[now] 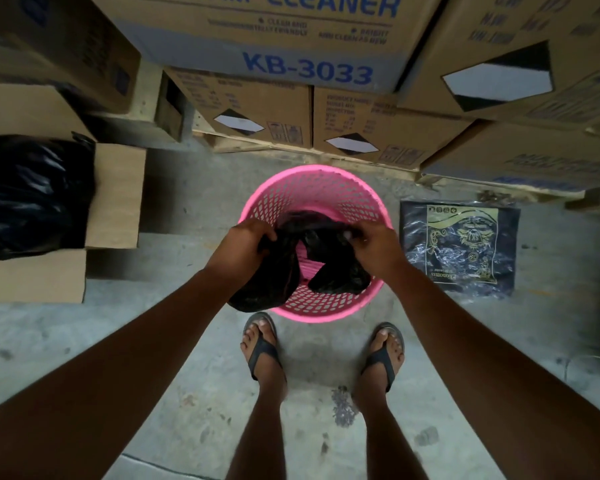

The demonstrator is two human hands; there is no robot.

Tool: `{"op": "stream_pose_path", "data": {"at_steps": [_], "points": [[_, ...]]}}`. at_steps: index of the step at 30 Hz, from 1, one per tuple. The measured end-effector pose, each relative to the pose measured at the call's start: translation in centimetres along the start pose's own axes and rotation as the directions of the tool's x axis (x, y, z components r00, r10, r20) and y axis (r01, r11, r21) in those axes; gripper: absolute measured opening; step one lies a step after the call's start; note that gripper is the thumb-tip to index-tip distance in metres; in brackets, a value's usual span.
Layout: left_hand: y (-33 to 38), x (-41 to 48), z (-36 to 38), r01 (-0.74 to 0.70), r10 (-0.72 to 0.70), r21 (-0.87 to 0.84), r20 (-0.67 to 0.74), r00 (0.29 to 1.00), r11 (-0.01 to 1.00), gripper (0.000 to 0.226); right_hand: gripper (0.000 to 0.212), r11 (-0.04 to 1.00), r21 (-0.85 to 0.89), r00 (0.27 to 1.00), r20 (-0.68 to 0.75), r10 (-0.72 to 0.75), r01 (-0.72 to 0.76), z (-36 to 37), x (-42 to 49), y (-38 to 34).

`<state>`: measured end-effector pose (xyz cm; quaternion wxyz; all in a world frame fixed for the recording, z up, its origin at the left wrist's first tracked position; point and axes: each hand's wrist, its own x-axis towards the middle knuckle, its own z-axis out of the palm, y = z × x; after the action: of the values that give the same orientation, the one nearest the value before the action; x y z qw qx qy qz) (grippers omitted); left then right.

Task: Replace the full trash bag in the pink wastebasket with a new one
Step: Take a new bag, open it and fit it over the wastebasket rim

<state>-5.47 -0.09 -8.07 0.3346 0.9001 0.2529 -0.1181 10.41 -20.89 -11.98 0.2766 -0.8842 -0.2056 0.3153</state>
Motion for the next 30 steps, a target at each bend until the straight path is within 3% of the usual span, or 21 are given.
{"op": "stream_pose_path", "data": {"at_steps": [3,6,9,11,13,14,16,17,19,22,24,26,30], "points": [[-1.5,-0.5,-0.4,-0.035,0.034,0.048,0.034,0.999,0.998,0.025,0.033,0.989,0.083,0.990,-0.064,0.126,-0.120,-0.5,-0.2,0.4],[-1.5,-0.6,-0.6,-0.059,0.058,0.006,0.046,0.997,0.998,0.020,0.040,0.987,0.142,0.997,0.009,0.071,-0.071,-1.2,-0.7,-0.6],[-1.4,-0.3,-0.8,-0.071,0.064,-0.095,-0.072,0.995,0.993,0.011,0.042,0.981,0.196,0.995,0.100,-0.015,-0.005,-1.8,-0.9,-1.4],[-1.8,-0.1,-1.3,-0.150,0.144,-0.088,-0.071,0.987,0.985,0.021,0.034,0.978,0.202,0.983,0.183,0.006,-0.043,-2.8,-0.6,-1.6],[-2.3,0.0,-2.0,-0.246,0.246,-0.002,0.013,0.969,0.969,0.030,0.022,0.964,0.170,0.919,0.373,0.129,-0.204,-4.4,-0.2,-1.7],[-2.4,0.1,-2.3,-0.276,0.273,0.039,0.071,0.960,0.960,0.035,0.019,0.933,0.163,0.850,0.483,0.209,-0.322,-5.1,0.0,-1.4],[-2.4,0.3,-2.5,-0.295,0.281,0.067,0.161,0.946,0.953,0.046,0.030,0.836,0.183,0.732,0.601,0.321,-0.517,-6.1,0.4,-0.6],[-2.3,0.3,-2.4,-0.279,0.263,0.070,0.179,0.948,0.958,0.049,0.041,0.804,0.221,0.716,0.619,0.323,-0.553,-6.4,0.4,-0.2],[-2.2,0.3,-2.0,-0.174,0.165,0.039,0.171,0.971,0.984,0.048,0.056,0.816,0.275,0.752,0.604,0.264,-0.508,-6.3,0.4,0.6],[-2.4,0.8,-1.8,0.027,-0.016,-0.068,0.155,0.988,0.997,0.042,0.034,0.824,0.403,0.848,0.504,0.163,-0.398,-5.7,-0.2,1.3],[-2.8,1.0,-1.8,0.081,-0.062,-0.110,0.165,0.984,0.991,0.036,0.026,0.855,0.462,0.929,0.366,0.060,-0.238,-5.4,-0.6,1.9],[-2.9,1.1,-1.9,0.118,-0.095,-0.141,0.155,0.983,0.983,0.030,0.026,0.878,0.456,0.951,0.309,-0.003,-0.145,-5.3,-1.0,2.0],[-2.8,1.7,-1.5,0.118,-0.103,-0.122,0.125,0.987,0.985,0.018,0.049,0.903,0.421,0.946,0.319,-0.060,-0.085,-5.0,-1.0,2.8]]}}
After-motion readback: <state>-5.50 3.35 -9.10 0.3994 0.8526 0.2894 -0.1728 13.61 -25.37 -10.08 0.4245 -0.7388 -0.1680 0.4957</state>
